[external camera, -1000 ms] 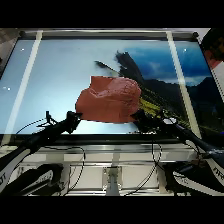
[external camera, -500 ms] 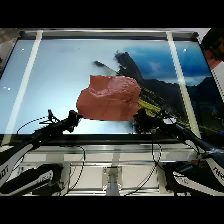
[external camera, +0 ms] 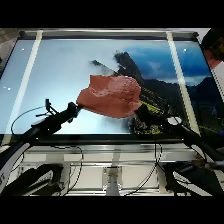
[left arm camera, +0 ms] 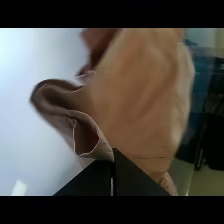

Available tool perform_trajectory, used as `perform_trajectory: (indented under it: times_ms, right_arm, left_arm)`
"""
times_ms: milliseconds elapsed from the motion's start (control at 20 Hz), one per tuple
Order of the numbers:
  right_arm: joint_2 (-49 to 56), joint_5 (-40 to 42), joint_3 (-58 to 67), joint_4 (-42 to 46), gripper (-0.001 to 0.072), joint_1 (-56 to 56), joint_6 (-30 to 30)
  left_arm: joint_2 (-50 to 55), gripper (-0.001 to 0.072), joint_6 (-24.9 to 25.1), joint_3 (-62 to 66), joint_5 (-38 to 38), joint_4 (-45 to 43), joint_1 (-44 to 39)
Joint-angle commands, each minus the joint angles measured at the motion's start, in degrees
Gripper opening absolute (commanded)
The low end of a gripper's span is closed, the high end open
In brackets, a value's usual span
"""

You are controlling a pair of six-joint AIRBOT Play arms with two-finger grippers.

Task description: Fold the clothes and pants, and hang the long-sleeved shirts on hangers.

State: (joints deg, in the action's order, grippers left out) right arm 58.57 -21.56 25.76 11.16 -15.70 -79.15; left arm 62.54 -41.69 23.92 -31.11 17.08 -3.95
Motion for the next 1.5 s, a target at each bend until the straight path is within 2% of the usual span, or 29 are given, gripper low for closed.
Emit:
perform_trajectory:
  times_ms: [0,150,250,400,600,750,850,1000,1100,1250,1450]
  right_arm:
    - [-8.63,-2.69,7.67,8.57,0.0013,0.04,0.61]
    - [-7.80,-4.61,21.57,16.20,0.0013,2.36,-0.04]
    - [-5.68,-4.92,29.70,20.68,0.0013,5.51,-1.36]
    - [-1.60,-9.64,38.16,21.11,0.0013,9.51,-1.36]
    - [1.79,-16.33,45.07,21.49,0.0014,9.60,-1.33]
    - [1.88,-16.41,47.47,22.51,0.0014,9.62,-1.36]
    - [2.32,-15.89,47.89,23.76,0.0014,9.64,-2.69]
    - [5.22,-11.54,47.89,24.30,0.0014,9.57,-2.45]
    - [8.13,-4.00,47.89,24.24,0.0014,9.60,-0.39]
    - [12.79,8.85,48.06,23.63,0.0014,9.60,-0.37]
    - [20.92,11.15,53.24,23.65,0.0014,9.57,-0.33]
  left_arm:
    - [-7.72,0.0003,2.36,9.46,0.92,0.11,-2.08]
    - [-9.49,0.0004,2.45,23.12,1.01,0.00,-3.52]
    - [-8.57,0.0004,4.92,31.21,3.74,-0.11,-3.98]
    - [-5.22,0.0004,5.33,41.53,7.56,-1.97,-4.70]
    - [-0.07,0.0004,5.55,51.67,8.04,-2.29,-8.55]
    - [2.36,0.0004,7.48,56.15,8.76,-2.27,-9.57]
    - [2.80,0.0004,7.52,56.63,13.51,-2.32,-9.60]
    - [4.57,0.0003,11.30,56.89,14.36,-2.29,-9.60]
    - [7.19,0.0003,12.35,57.79,14.40,-2.25,-9.60]
    - [13.49,0.0004,12.33,62.16,14.19,-2.01,-9.42]
    - [23.82,0.0003,12.11,72.41,11.98,-1.99,-9.49]
